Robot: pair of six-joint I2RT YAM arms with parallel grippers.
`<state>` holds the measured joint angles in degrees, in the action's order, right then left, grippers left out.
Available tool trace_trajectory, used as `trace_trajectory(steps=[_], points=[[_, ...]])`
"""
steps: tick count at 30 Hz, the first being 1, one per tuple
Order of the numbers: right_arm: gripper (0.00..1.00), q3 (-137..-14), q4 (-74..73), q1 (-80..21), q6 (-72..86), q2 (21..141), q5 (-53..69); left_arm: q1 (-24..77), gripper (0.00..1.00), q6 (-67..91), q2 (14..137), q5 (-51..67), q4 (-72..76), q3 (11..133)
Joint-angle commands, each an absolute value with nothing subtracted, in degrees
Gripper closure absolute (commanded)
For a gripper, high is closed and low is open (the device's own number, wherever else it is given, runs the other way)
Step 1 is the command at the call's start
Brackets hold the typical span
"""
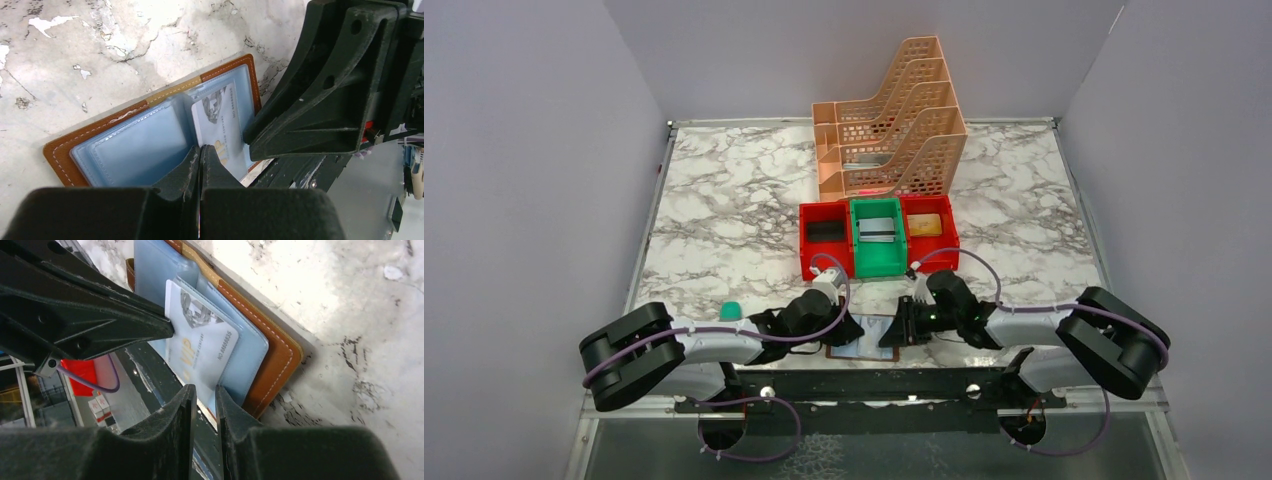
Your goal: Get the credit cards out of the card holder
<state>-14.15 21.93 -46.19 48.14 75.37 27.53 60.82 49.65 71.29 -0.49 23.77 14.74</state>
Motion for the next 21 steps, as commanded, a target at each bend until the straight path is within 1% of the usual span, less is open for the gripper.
trace_trajectory(steps=[1, 4, 6, 10, 14, 17, 21], points=[[0.74, -14.8, 22.1, -46.8, 46.8, 78.5, 27.3, 60.6, 1.00, 48.2, 71.3, -2.3, 21.6, 15.4], [0.76, -14.0, 14.4, -46.7, 48.0, 75.0, 17.6, 60.6, 1.00, 48.4, 71.1, -2.8, 21.4, 15.0], [0.77, -13.5, 12.0, -46.8, 48.5, 72.1, 15.5, 60.6, 1.00, 48.3, 70.8, -3.2, 21.0, 15.0], [0.77, -13.5, 16.4, -46.8, 47.6, 67.4, 22.2, 60.6, 1.00, 49.3, 69.7, -4.0, 20.3, 14.5], [0.77, -15.3, 20.4, -47.1, 47.5, 67.1, 26.0, 60.6, 1.00, 49.4, 68.7, -4.7, 20.3, 14.2], [0.77, -17.2, 22.4, -48.0, 47.4, 70.4, 27.0, 60.6, 1.00, 49.2, 67.9, -4.8, 20.1, 14.1], [0.77, -19.1, 25.9, -49.7, 47.7, 78.0, 27.9, 60.6, 1.00, 48.9, 68.1, -4.5, 19.8, 14.4]])
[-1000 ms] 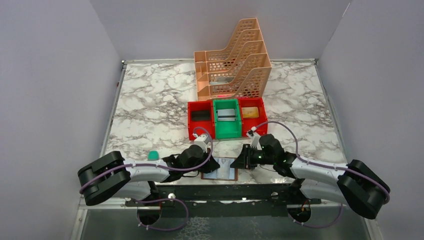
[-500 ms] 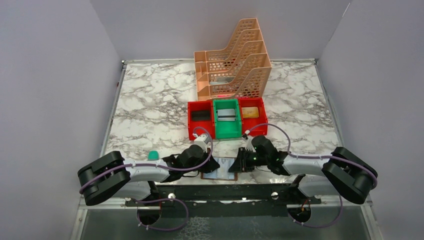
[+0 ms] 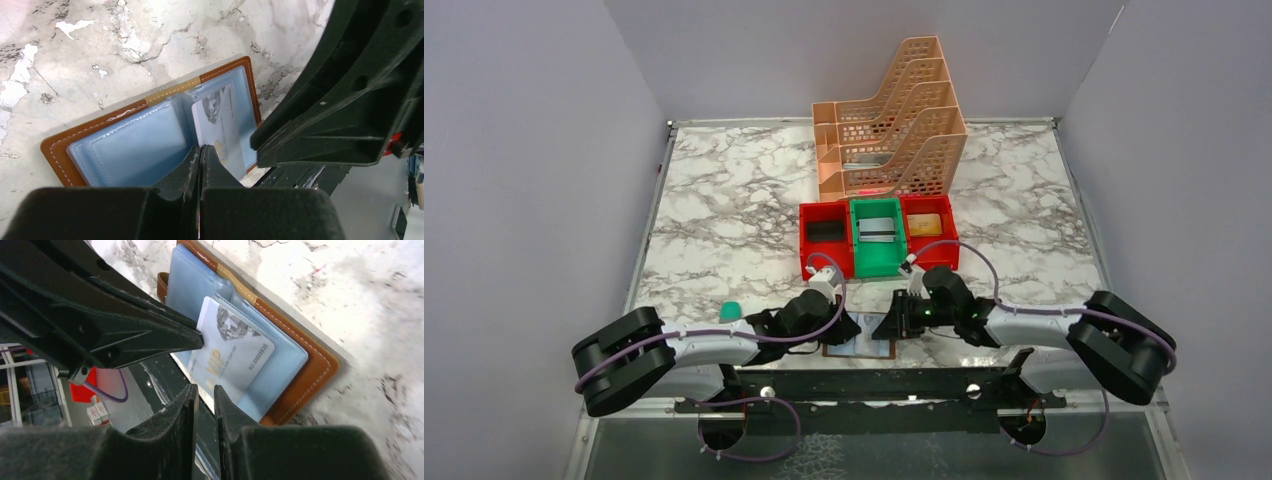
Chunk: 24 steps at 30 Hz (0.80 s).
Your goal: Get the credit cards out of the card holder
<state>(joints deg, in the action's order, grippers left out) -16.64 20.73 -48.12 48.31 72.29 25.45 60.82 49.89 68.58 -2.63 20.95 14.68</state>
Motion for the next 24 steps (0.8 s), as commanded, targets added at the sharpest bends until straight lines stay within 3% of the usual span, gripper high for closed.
trace_trajectory(steps=[1, 10, 20, 24], points=[[0.77, -19.2, 26.2, -49.9, 47.8, 80.0, 27.4, 60.6, 1.00, 48.8, 68.4, -4.3, 19.7, 14.5], [0.80, -17.9, 17.5, -49.9, 49.9, 85.0, 14.7, 60.6, 0.99, 48.2, 67.9, -3.9, 16.8, 15.7], [0.82, -16.4, 19.4, -49.9, 51.7, 85.7, 14.2, 60.6, 0.73, 46.2, 67.8, 2.6, 18.7, 15.7], [0.82, -16.2, 19.7, -49.9, 51.7, 85.8, 14.2, 60.5, 0.72, 46.0, 69.7, 4.7, 18.9, 16.3]])
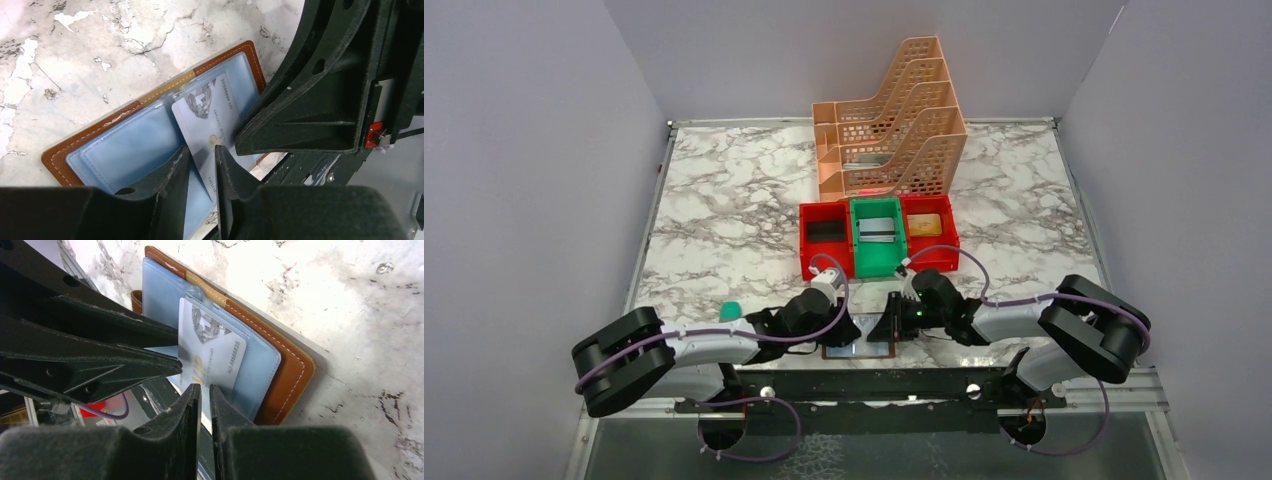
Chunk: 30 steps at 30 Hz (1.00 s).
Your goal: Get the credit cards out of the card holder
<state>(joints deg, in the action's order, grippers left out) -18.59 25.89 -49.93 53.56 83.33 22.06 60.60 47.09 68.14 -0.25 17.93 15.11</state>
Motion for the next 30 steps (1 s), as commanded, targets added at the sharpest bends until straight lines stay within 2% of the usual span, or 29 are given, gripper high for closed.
trace_trajectory(steps=[1, 6, 11, 16, 23, 30], points=[[0.82, -16.2, 19.7, -49.9, 51.8, 85.8, 14.2, 60.5, 0.75, 46.0, 69.9, 4.8, 18.9, 16.4], [0.82, -15.7, 20.0, -49.9, 52.5, 85.8, 13.5, 60.6, 0.84, 46.1, 69.3, 2.4, 17.1, 16.9], [0.82, -15.5, 19.9, -49.9, 52.9, 85.9, 12.8, 60.6, 0.87, 45.8, 66.8, 0.9, 14.6, 17.2], [0.82, -15.7, 20.6, -49.9, 53.2, 86.7, 13.2, 60.5, 1.00, 47.6, 65.4, 4.4, 21.6, 14.5], [0.82, -16.1, 18.5, -49.9, 53.2, 85.5, 12.0, 60.2, 1.00, 47.2, 64.9, 3.8, 20.2, 14.4], [0.82, -15.8, 15.5, -49.9, 52.8, 82.8, 10.2, 59.5, 1.00, 45.0, 61.3, -0.7, 11.8, 15.8]])
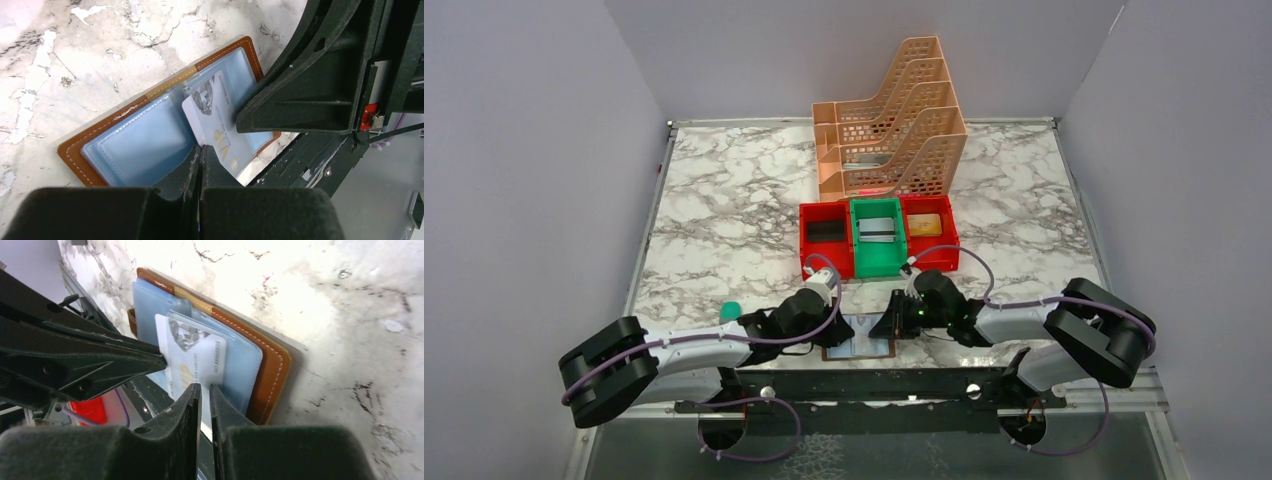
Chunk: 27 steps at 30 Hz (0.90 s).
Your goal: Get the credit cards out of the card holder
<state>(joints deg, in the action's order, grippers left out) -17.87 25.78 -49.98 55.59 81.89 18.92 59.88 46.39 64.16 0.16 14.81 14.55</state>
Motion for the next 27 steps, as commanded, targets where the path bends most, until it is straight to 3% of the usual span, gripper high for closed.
trace_trajectory(steps=[1, 20, 24, 27], points=[[0.82, -15.9, 15.4, -49.9, 52.7, 82.8, 10.3, 59.4, 1.00, 44.8, 60.9, -1.0, 11.2, 15.8], [0.81, -18.8, 12.7, -49.9, 50.4, 79.6, 11.8, 59.2, 1.00, 44.0, 59.3, -3.0, 7.8, 16.0], [0.79, -23.4, 9.7, -49.9, 47.3, 75.7, 13.0, 59.2, 0.89, 44.9, 61.3, 0.4, 11.9, 16.0], [0.76, -24.3, 11.1, -49.9, 47.8, 75.0, 14.6, 59.2, 0.87, 45.8, 62.7, 0.7, 13.2, 16.2]])
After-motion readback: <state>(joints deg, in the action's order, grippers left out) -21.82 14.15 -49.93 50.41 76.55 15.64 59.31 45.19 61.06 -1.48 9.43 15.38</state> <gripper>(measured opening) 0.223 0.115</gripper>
